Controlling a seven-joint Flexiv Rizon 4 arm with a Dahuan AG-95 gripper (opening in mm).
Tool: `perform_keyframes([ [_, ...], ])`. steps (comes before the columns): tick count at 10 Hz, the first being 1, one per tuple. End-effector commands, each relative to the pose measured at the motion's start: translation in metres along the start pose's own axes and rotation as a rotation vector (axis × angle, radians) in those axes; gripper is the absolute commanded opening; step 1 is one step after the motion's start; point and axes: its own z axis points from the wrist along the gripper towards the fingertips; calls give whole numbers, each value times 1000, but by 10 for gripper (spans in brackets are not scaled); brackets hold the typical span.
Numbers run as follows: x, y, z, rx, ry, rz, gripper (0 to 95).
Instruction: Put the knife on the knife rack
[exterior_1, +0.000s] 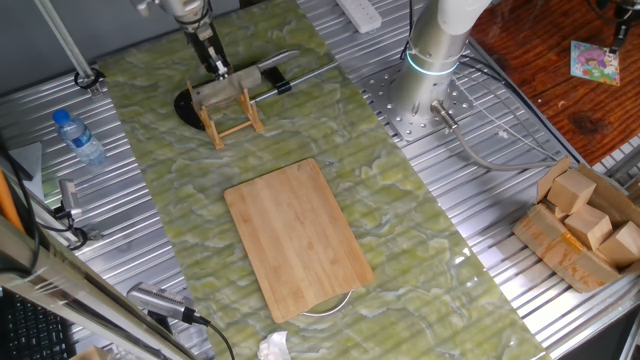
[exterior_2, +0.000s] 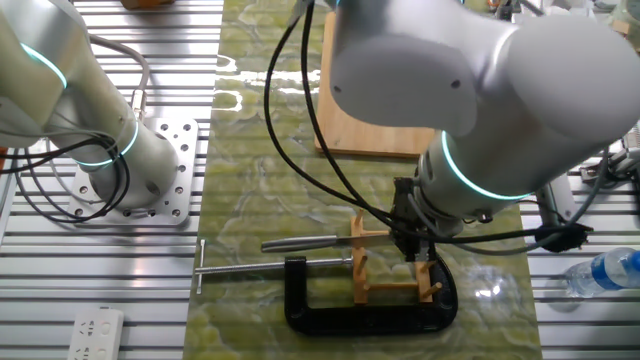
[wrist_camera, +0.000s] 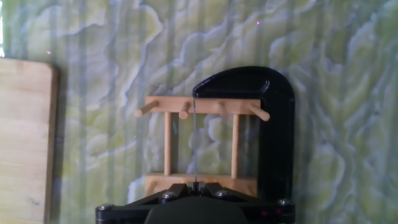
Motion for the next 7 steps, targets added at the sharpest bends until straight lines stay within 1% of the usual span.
perform_keyframes([
  [1, -1, 1, 7, -1, -5, -13, 0],
  [4, -3, -2, 18, -1, -12, -34, 0],
  [7, -4, -3, 25, -5, -20, -35, 0],
])
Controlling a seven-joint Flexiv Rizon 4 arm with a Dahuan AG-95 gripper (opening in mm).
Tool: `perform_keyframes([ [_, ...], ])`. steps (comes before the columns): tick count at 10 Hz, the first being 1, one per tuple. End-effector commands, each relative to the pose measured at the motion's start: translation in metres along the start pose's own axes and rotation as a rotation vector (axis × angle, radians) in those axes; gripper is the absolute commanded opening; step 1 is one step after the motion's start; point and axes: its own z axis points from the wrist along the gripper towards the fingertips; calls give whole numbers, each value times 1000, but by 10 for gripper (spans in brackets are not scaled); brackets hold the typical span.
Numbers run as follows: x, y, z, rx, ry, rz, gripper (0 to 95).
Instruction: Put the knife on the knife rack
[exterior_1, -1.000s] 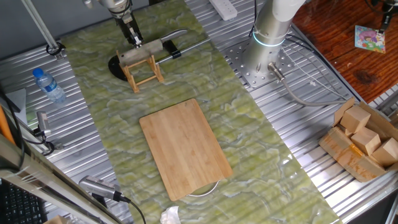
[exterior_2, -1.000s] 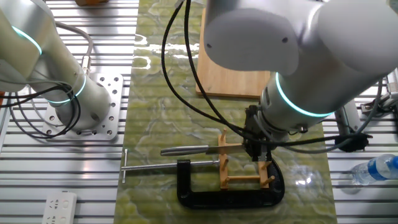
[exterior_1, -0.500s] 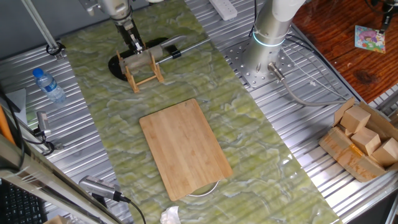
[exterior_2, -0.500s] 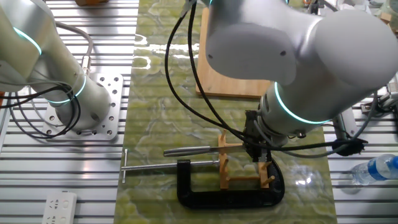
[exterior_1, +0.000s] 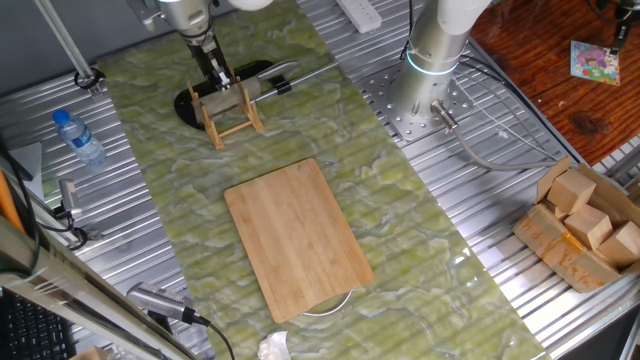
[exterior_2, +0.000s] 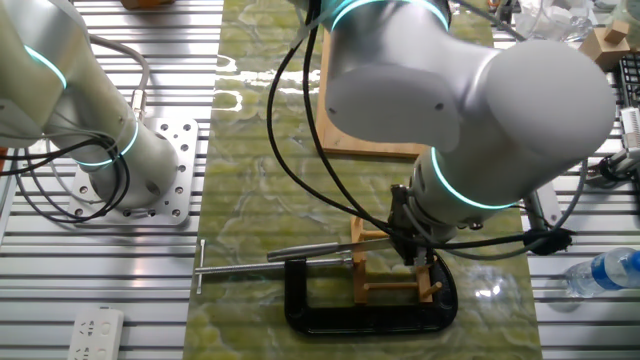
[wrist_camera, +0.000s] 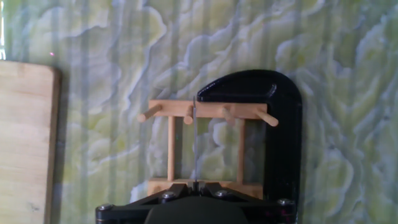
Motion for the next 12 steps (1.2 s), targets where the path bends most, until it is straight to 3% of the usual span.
perform_keyframes([
  [1, 0, 0, 2, 0, 0, -1, 0],
  [12, -6, 0, 14, -21, 1, -8, 0],
])
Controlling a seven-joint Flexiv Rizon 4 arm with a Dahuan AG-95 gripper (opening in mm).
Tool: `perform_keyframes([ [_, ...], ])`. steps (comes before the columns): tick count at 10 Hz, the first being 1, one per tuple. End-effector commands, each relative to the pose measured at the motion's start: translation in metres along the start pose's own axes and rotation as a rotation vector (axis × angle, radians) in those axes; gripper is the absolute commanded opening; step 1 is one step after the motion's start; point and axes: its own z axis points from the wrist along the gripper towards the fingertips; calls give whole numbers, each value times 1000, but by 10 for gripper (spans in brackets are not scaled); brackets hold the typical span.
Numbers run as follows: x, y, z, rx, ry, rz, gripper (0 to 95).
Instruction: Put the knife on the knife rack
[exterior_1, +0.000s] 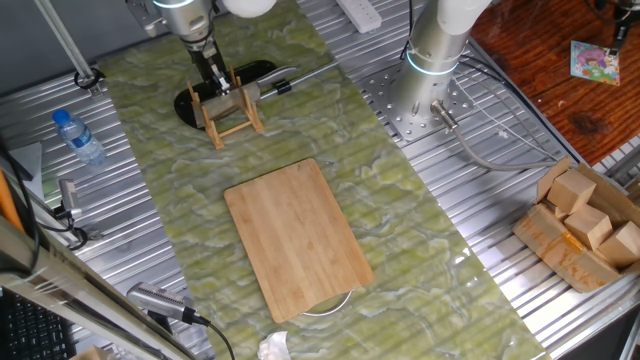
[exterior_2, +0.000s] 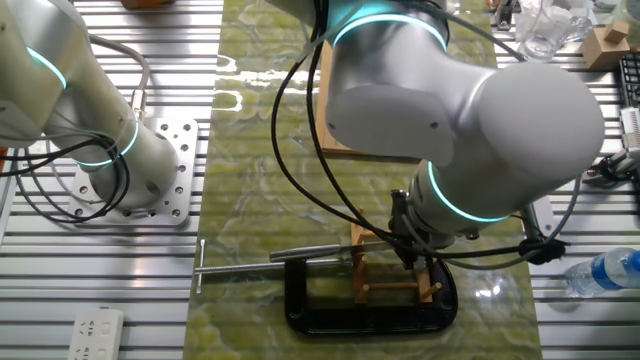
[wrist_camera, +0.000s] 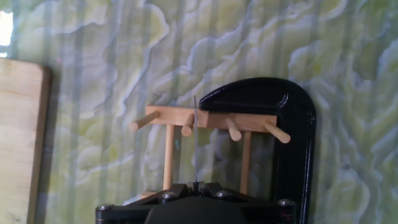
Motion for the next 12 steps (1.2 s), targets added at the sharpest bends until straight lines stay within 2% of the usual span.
perform_keyframes([
  [1, -1, 0, 1, 2, 4, 4, 0],
  [4, -2, -1, 6, -11, 13, 5, 0],
  [5, -3, -1, 4, -15, 21, 9, 0],
  [6, -6, 1, 0, -15, 42, 10, 0],
  [7, -6, -1, 5, -8, 44, 0, 0],
  [9, -4, -2, 8, -16, 56, -2, 0],
  [12, -6, -2, 6, -29, 49, 8, 0],
])
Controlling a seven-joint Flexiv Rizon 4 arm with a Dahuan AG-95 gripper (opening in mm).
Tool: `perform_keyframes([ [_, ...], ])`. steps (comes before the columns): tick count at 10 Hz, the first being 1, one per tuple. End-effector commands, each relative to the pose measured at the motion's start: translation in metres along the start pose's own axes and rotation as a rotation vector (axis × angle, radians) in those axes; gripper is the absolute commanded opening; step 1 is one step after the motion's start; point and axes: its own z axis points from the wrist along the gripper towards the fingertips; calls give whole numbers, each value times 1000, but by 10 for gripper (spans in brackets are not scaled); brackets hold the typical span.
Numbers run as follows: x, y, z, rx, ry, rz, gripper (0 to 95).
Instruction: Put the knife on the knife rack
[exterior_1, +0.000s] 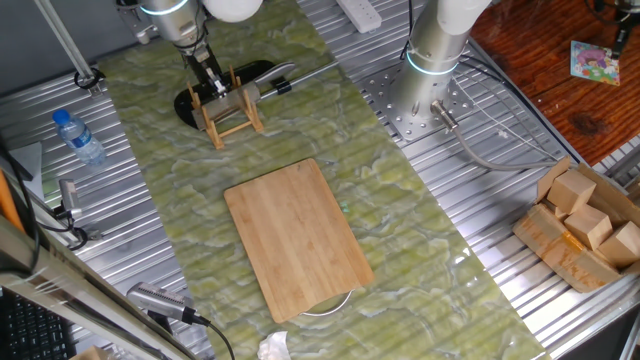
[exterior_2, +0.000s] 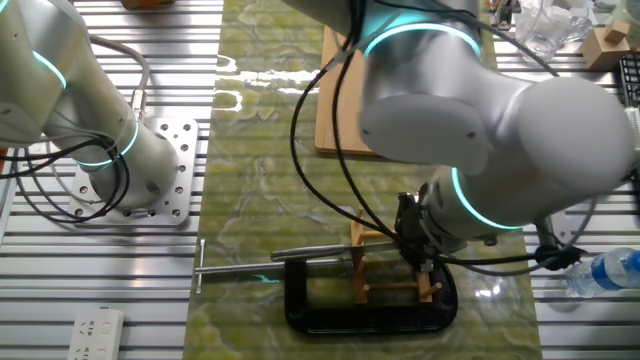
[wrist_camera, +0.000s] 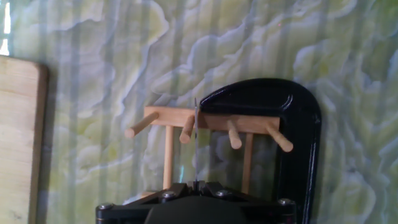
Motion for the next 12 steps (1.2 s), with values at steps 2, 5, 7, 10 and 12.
perform_keyframes([
  [2, -3, -1, 0, 1, -6, 3, 0],
  [5, -3, -1, 0, 0, -5, -2, 380],
  [7, -4, 0, 1, 1, -4, -3, 380],
  [10, -4, 0, 0, 3, 1, -18, 380],
  [12, -3, -1, -3, 9, 8, -38, 380],
])
